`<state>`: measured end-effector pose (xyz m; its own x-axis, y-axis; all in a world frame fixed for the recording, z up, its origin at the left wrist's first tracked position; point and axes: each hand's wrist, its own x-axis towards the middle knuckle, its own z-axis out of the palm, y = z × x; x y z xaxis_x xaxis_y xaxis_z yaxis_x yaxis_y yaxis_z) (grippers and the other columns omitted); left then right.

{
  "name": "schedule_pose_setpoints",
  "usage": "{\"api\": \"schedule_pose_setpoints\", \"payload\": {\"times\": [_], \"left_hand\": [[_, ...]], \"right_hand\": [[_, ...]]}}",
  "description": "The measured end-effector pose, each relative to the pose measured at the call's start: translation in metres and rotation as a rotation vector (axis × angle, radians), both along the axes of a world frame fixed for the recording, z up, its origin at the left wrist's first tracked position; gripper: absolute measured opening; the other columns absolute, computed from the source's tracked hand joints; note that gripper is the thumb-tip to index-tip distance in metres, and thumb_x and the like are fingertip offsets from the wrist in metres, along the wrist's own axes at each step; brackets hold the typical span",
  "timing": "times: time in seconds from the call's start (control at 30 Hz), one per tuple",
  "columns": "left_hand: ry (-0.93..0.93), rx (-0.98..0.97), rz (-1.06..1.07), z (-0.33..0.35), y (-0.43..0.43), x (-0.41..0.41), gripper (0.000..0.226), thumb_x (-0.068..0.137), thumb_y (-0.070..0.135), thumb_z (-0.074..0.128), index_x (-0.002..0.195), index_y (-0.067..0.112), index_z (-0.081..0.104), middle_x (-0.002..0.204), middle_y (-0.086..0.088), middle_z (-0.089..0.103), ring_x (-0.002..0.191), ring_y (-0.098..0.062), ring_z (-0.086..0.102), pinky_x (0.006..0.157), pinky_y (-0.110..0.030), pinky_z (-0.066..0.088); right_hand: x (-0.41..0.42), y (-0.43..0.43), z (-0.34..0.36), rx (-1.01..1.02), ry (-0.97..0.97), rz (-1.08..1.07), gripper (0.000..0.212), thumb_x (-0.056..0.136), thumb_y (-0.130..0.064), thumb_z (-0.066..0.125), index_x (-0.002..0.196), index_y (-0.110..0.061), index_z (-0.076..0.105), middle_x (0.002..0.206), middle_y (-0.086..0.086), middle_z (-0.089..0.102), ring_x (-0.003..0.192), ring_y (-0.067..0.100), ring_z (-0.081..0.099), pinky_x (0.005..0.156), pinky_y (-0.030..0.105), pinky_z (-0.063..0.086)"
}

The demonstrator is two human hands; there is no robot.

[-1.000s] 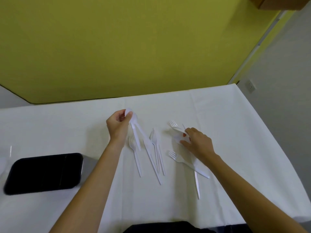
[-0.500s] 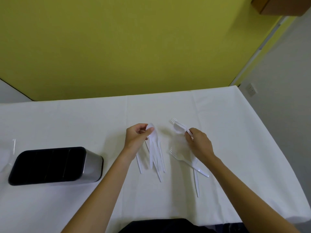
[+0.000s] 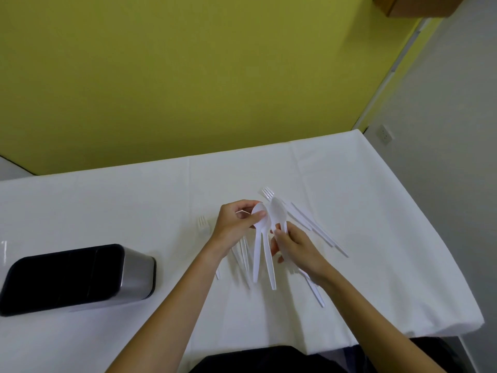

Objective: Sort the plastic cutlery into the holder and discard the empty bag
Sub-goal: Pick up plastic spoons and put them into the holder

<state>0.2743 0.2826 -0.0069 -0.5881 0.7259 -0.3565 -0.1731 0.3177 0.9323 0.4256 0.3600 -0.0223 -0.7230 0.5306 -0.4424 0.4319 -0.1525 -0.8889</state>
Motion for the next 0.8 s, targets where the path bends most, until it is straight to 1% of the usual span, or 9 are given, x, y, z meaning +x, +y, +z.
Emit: {"api": "schedule_pose_setpoints", "payload": {"times": [0.13,0.2,0.3,0.43,0.5,0.57,0.63,0.73,0.8], "left_hand": [[0.014,-0.025,0.023,-0.003,0.001,0.002,0.012,0.082,0.009,0.072,0.094,0.009,0.071,0.089,-0.007,0.072,0.076,-0.010,0.068,0.063,-0.015,0.052],[0.033,-0.041,0.019,-0.005,0.000,0.002,0.011,0.082,0.013,0.072,0.093,0.010,0.070,0.089,-0.007,0.071,0.075,-0.012,0.065,0.062,-0.015,0.050],[-0.002,-0.050,0.018,-0.005,-0.001,0.002,0.010,0.083,0.017,0.072,0.091,0.013,0.068,0.087,-0.001,0.069,0.066,-0.007,0.059,0.058,-0.016,0.047],[-0.003,-0.072,-0.001,-0.006,-0.001,0.002,0.011,0.082,0.020,0.073,0.089,0.015,0.066,0.092,-0.001,0.070,0.070,-0.007,0.060,0.058,-0.020,0.046],[0.003,-0.074,-0.027,-0.005,0.000,0.002,0.014,0.082,0.018,0.073,0.091,0.014,0.064,0.089,-0.002,0.071,0.069,-0.009,0.059,0.055,-0.020,0.045],[0.013,-0.067,-0.040,-0.003,0.001,0.001,0.016,0.082,0.016,0.073,0.092,0.012,0.062,0.086,-0.005,0.071,0.064,-0.011,0.057,0.053,-0.022,0.044],[0.042,-0.060,-0.038,-0.001,0.002,0.001,0.018,0.081,0.016,0.074,0.093,0.009,0.062,0.086,-0.006,0.071,0.058,-0.010,0.055,0.051,-0.024,0.043],[0.114,-0.058,-0.028,0.000,0.003,0.001,0.023,0.080,0.016,0.074,0.097,0.008,0.061,0.089,-0.005,0.066,0.054,-0.008,0.055,0.048,-0.020,0.043],[0.141,-0.051,-0.031,-0.001,0.001,0.001,0.025,0.081,0.016,0.073,0.102,0.010,0.060,0.090,-0.004,0.063,0.056,-0.009,0.057,0.047,-0.017,0.043]], "right_hand": [[0.002,-0.011,0.002,-0.152,0.029,-0.023,0.038,0.100,-0.034,0.041,0.114,0.000,0.051,0.089,0.004,0.067,0.076,0.016,0.066,0.071,0.033,0.055],[0.004,-0.015,0.002,-0.232,0.055,-0.038,0.038,0.100,-0.037,0.040,0.114,-0.006,0.057,0.094,0.006,0.069,0.082,0.019,0.067,0.076,0.036,0.055],[0.005,-0.017,0.002,-0.330,0.047,-0.054,0.035,0.101,-0.038,0.037,0.111,-0.017,0.065,0.097,0.007,0.070,0.083,0.021,0.065,0.078,0.039,0.052],[0.005,-0.015,0.004,-0.382,0.002,0.017,0.043,0.103,-0.036,0.030,0.114,-0.009,0.062,0.107,0.017,0.068,0.075,0.017,0.062,0.073,0.034,0.047],[0.004,-0.015,0.006,-0.419,0.013,0.023,0.044,0.103,-0.034,0.028,0.111,-0.010,0.064,0.104,0.015,0.070,0.084,0.018,0.066,0.081,0.034,0.050],[0.003,-0.014,0.007,-0.452,0.027,0.008,0.041,0.103,-0.036,0.031,0.106,-0.015,0.067,0.095,0.005,0.072,0.094,0.017,0.067,0.092,0.036,0.049],[0.003,-0.015,0.007,-0.512,0.038,-0.001,0.034,0.102,-0.036,0.036,0.109,-0.016,0.064,0.089,-0.002,0.069,0.090,0.013,0.065,0.089,0.033,0.048],[0.005,-0.019,0.007,-0.539,0.081,0.033,0.023,0.098,-0.029,0.048,0.113,-0.013,0.057,0.092,0.002,0.063,0.088,0.017,0.061,0.088,0.036,0.050],[0.007,-0.021,0.008,-0.516,0.095,0.023,0.022,0.098,-0.023,0.050,0.118,-0.017,0.055,0.095,0.001,0.065,0.091,0.017,0.063,0.089,0.035,0.051]]}}
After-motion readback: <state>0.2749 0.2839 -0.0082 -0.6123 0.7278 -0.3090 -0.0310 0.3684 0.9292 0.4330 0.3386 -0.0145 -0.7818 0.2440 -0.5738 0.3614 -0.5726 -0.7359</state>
